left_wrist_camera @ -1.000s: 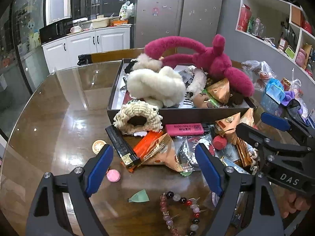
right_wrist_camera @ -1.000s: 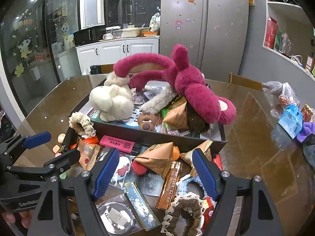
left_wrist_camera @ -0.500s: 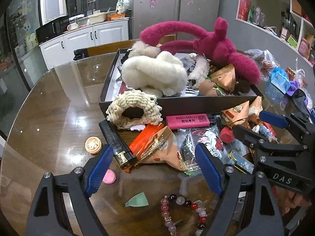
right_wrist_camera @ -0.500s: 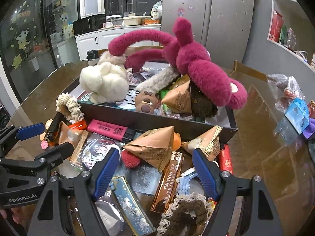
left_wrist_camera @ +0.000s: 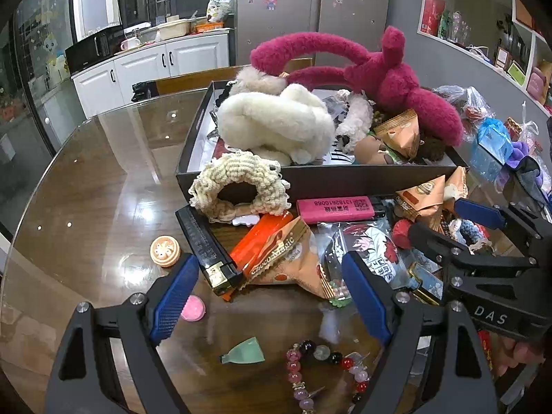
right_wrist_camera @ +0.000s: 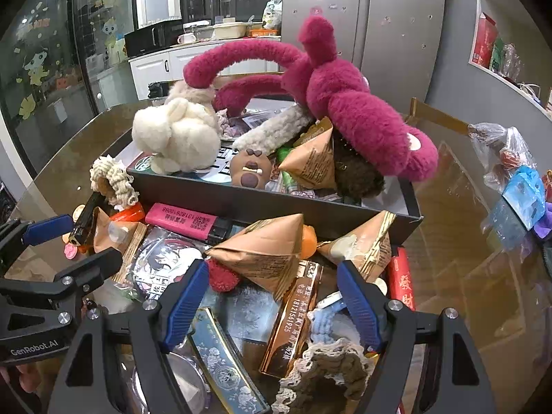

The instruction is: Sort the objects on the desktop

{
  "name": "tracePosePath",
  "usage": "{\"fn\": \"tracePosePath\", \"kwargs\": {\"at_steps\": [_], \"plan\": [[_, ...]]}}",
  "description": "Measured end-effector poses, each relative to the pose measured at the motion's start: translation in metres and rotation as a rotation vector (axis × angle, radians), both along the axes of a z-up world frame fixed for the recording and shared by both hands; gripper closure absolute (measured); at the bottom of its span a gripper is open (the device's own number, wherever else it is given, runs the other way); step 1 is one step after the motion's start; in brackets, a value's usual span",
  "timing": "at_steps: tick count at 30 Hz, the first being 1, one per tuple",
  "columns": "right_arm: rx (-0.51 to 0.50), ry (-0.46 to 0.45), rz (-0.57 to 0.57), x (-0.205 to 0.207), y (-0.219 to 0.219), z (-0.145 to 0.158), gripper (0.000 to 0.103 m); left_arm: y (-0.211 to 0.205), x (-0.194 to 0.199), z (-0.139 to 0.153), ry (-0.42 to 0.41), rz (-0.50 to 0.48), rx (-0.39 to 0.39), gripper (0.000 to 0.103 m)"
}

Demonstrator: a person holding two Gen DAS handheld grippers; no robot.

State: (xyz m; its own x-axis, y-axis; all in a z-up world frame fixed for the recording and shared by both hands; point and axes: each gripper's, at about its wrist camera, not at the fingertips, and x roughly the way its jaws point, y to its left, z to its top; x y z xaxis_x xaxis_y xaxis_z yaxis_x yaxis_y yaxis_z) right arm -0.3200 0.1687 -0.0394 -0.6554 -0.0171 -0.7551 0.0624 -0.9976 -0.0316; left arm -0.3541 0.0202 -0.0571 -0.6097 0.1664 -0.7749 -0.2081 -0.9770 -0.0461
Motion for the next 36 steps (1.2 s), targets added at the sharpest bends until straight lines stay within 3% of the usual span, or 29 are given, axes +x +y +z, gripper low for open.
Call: {"fn": "tracePosePath", "kwargs": {"at_steps": [10, 14, 16, 18, 23, 24, 25, 27, 35, 36], "plan": [[-0.009, -0.010, 0.003, -0.005, 0.000, -0.005, 0.024, -0.003, -0.005, -0.009, -0.019, 0.012, 0.014, 0.019], [-0.009, -0.015, 0.000, -0.006, 0.001, -0.006, 0.026, -0.006, -0.008, -0.014, -0.037, 0.012, 0.028, 0.031], [-0.029, -0.028, 0.004, -0.008, 0.003, -0.008, 0.046, -0.005, -0.008, -0.015, -0.041, 0.004, 0.034, 0.033], [-0.034, -0.058, 0.011, -0.009, 0.003, -0.013, 0.058, -0.002, -0.007, -0.016, -0.037, -0.001, 0.022, 0.034], [-0.021, -0.057, 0.028, -0.007, -0.002, -0.009, 0.060, -0.001, -0.006, -0.016, -0.032, -0.004, 0.011, 0.042], [-0.027, -0.056, 0.029, -0.007, -0.001, -0.009, 0.060, -0.002, -0.006, -0.015, -0.030, -0.001, 0.014, 0.051], [-0.034, -0.055, 0.029, -0.007, 0.000, -0.008, 0.060, -0.003, -0.006, -0.014, -0.027, -0.002, 0.021, 0.080], [-0.045, -0.054, 0.030, -0.006, 0.001, -0.006, 0.061, -0.005, -0.007, -0.014, -0.042, -0.003, 0.053, 0.080], [-0.075, -0.025, 0.043, -0.002, 0.002, 0.005, 0.071, -0.002, -0.005, -0.013, -0.039, -0.022, 0.046, 0.081], [-0.072, -0.022, 0.041, -0.002, 0.002, 0.005, 0.088, -0.002, -0.005, -0.013, -0.039, -0.021, 0.046, 0.081]]}}
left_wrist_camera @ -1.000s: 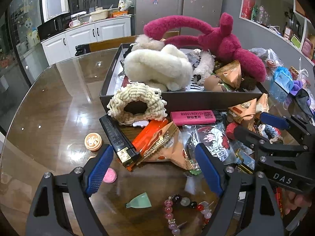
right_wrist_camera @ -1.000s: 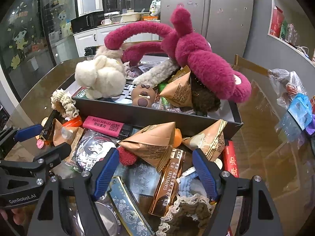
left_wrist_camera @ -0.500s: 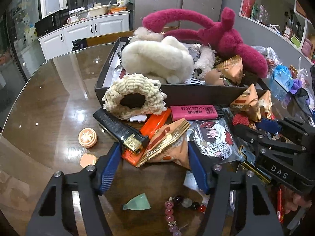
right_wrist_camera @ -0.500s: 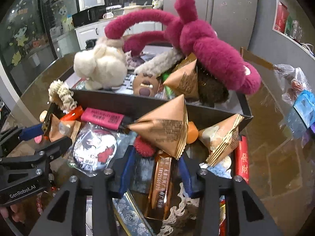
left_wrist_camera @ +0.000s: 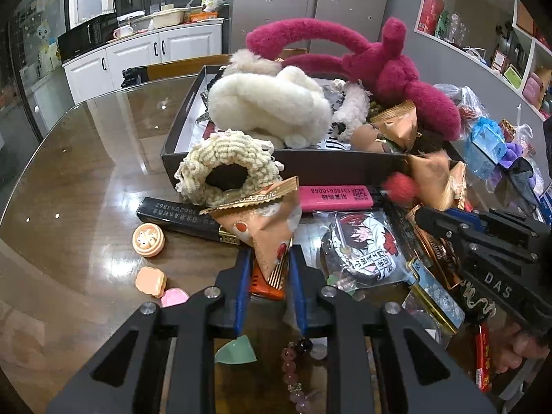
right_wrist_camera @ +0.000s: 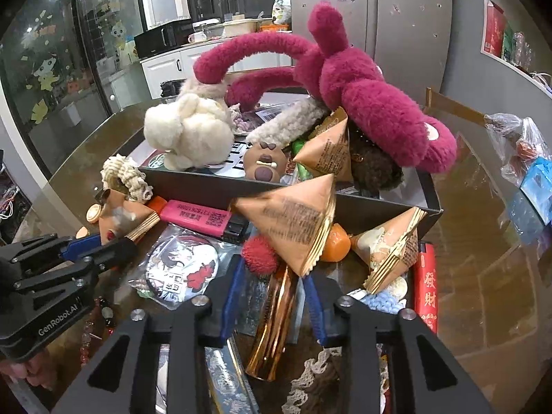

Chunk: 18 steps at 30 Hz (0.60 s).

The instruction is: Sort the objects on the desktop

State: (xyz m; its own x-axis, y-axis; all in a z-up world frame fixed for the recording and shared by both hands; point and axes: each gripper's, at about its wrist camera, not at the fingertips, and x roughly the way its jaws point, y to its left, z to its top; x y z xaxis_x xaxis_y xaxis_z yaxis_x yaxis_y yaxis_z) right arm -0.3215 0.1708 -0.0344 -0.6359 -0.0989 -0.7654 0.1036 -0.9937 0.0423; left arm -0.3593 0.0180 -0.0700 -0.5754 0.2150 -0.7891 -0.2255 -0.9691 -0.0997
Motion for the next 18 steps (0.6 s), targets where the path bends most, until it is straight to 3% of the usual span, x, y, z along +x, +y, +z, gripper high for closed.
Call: {"fn": "tracePosePath", "kwargs": {"at_steps": [18], "plan": [[-0.036, -0.003, 0.011, 0.0002, 0.0071, -0.0067, 0.089, -0.0032, 0.0028, 0.0017, 0.007, 0.007, 0.024, 0.081]]}}
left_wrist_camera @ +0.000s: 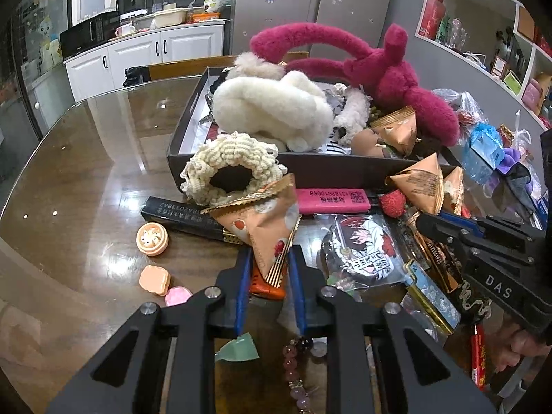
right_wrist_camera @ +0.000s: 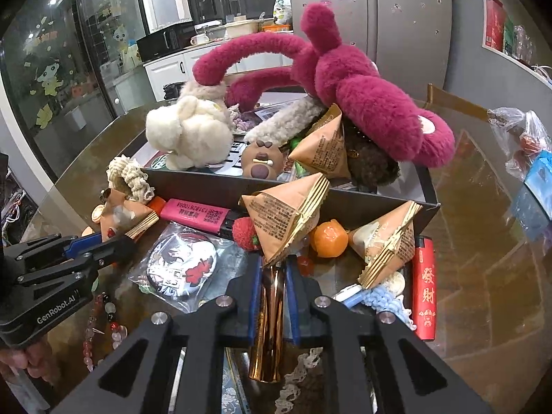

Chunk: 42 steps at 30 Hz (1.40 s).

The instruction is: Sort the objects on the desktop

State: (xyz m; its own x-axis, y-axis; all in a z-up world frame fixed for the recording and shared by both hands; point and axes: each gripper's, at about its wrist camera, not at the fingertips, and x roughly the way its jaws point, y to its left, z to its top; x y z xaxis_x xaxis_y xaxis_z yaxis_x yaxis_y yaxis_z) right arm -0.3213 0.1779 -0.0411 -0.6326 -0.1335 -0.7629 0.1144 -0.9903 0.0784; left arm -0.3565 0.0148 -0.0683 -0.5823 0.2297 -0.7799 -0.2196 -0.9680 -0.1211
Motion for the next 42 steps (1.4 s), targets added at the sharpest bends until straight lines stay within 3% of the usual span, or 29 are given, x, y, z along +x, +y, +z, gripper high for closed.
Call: {"fn": "tracePosePath", "kwargs": {"at_steps": [8, 21, 33, 34, 36, 42], "plan": [[-0.001, -0.001, 0.006, -0.001, 0.000, -0.002, 0.086, -0.001, 0.000, 0.000, -0.003, 0.000, 0.006, 0.081], [-0.007, -0.005, 0.009, -0.019, -0.001, -0.005, 0.055, -0.005, 0.000, -0.003, -0.016, 0.007, 0.019, 0.081], [0.035, -0.025, 0.051, -0.044, -0.019, -0.014, 0.055, -0.007, 0.000, -0.004, -0.019, 0.006, 0.028, 0.081], [0.041, -0.023, 0.052, -0.043, -0.020, -0.014, 0.066, -0.007, 0.000, -0.004, -0.019, 0.006, 0.028, 0.081], [0.044, -0.016, 0.058, -0.042, -0.020, -0.014, 0.078, -0.007, 0.000, -0.003, -0.019, 0.004, 0.031, 0.081], [0.043, -0.014, 0.071, -0.034, -0.019, -0.014, 0.078, -0.005, 0.004, 0.003, -0.003, -0.002, 0.038, 0.081]]}}
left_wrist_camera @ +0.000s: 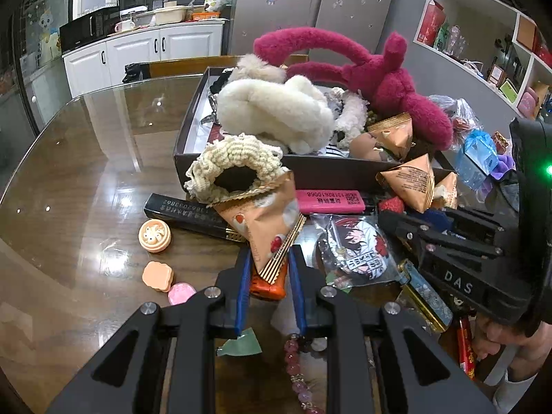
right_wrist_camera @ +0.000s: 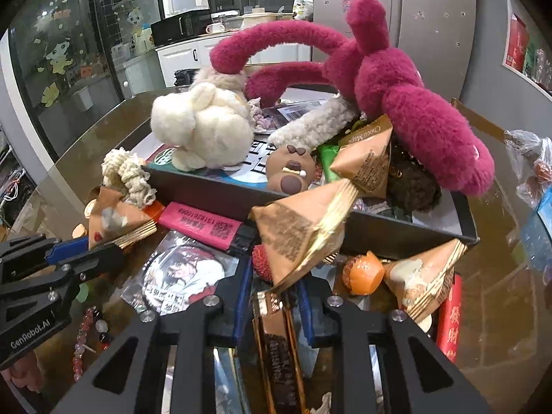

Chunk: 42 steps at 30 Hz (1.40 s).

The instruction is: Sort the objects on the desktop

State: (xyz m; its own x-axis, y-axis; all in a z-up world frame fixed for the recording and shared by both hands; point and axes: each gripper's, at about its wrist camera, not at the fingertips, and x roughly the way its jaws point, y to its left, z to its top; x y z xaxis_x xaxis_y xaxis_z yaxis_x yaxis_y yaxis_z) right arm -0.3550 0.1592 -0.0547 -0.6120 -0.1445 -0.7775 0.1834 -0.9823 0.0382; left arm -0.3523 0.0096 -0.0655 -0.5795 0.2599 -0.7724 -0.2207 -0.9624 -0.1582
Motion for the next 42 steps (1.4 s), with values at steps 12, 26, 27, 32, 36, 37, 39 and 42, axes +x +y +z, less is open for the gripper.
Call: {"fn": "tracePosePath", "kwargs": {"at_steps": [12, 26, 27, 32, 36, 37, 39, 42], "plan": [[-0.060, 0.046, 0.022, 0.028, 0.009, 0.024, 0.078, 0.001, 0.008, 0.011, 0.027, -0.014, 0.014, 0.082], [-0.093, 0.056, 0.049, 0.045, 0.007, 0.032, 0.078, -0.005, 0.009, 0.014, 0.039, 0.007, 0.022, 0.082], [-0.095, 0.057, 0.053, 0.045, 0.007, 0.033, 0.078, -0.005, 0.010, 0.015, 0.044, 0.008, 0.023, 0.082], [-0.106, 0.077, 0.055, 0.049, 0.008, 0.040, 0.078, -0.004, 0.015, 0.024, 0.066, 0.000, 0.016, 0.082], [-0.112, 0.090, 0.054, 0.051, 0.009, 0.045, 0.078, -0.004, 0.015, 0.025, 0.066, -0.001, 0.015, 0.082], [-0.113, 0.092, 0.054, 0.051, 0.010, 0.046, 0.078, -0.004, 0.014, 0.023, 0.062, -0.001, 0.013, 0.082], [-0.114, 0.089, 0.053, 0.051, 0.010, 0.046, 0.078, -0.004, 0.013, 0.019, 0.054, 0.002, 0.003, 0.082], [-0.111, 0.086, 0.054, 0.051, 0.009, 0.045, 0.078, -0.004, 0.013, 0.017, 0.047, 0.004, 0.000, 0.082]]}}
